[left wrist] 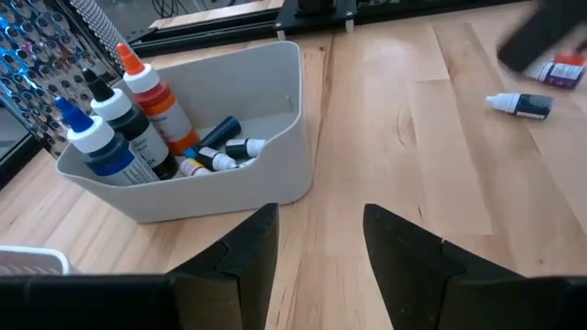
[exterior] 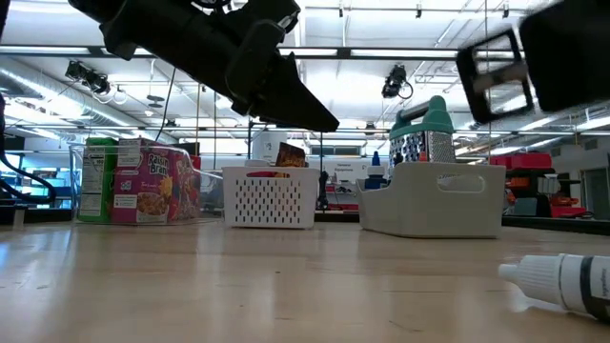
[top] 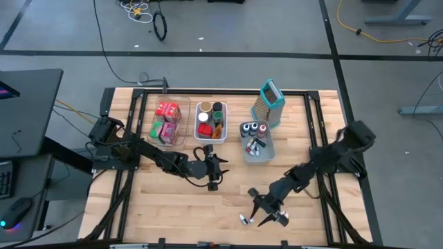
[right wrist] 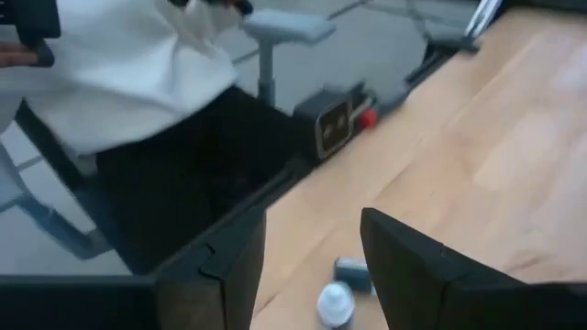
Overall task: Pick & Place Kitchen Items
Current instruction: Put the small red food coloring into the gray bin
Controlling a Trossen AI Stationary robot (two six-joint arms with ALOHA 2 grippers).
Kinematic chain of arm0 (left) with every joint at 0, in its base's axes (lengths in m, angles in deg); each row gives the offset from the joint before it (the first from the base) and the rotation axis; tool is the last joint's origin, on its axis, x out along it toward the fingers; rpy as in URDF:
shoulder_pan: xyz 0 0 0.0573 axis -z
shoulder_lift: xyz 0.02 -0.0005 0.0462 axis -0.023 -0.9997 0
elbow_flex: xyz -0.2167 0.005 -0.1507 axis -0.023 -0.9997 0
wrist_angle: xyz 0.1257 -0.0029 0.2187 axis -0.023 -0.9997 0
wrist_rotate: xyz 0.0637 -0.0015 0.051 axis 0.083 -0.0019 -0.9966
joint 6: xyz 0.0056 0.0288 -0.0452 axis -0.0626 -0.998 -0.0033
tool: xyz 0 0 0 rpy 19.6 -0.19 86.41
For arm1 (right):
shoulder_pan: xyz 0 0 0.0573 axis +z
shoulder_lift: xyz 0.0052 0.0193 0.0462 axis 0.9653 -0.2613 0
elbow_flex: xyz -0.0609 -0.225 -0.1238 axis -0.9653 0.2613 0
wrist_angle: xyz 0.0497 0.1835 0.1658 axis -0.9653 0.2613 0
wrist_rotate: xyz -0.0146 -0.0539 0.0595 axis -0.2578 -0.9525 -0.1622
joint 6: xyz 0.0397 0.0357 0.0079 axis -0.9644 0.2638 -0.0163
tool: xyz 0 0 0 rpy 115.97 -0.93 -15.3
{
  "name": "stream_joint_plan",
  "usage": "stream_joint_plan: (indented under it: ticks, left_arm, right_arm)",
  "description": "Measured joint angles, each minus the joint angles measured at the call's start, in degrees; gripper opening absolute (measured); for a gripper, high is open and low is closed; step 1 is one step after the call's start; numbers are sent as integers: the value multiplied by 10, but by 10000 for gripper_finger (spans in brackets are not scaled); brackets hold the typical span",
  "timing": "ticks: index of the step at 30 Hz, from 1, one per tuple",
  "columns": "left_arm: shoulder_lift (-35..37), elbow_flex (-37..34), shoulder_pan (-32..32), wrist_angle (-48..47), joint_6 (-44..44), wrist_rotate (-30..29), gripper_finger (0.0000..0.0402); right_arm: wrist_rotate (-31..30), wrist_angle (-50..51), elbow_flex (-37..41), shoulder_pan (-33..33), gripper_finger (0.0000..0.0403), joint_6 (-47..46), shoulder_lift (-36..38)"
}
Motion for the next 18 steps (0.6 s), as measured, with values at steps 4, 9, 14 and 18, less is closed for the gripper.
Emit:
stream_joint_plan:
  ticks: [4, 9, 14, 18]
  left_arm:
    - [0, 0, 0, 0, 0, 0, 171]
    - [0, 0, 0, -1, 2, 2, 171]
    - [0, 0, 0, 0, 2, 2, 171]
    - [0, 0, 0, -1, 3, 2, 171]
  right_arm:
    - [11, -38, 0, 3, 190, -3, -62]
    - [13, -64, 0, -5, 190, -7, -94]
    - [2, -66, 0, -13, 178, -18, -107]
    - [3, -71, 0, -13, 156, -36, -117]
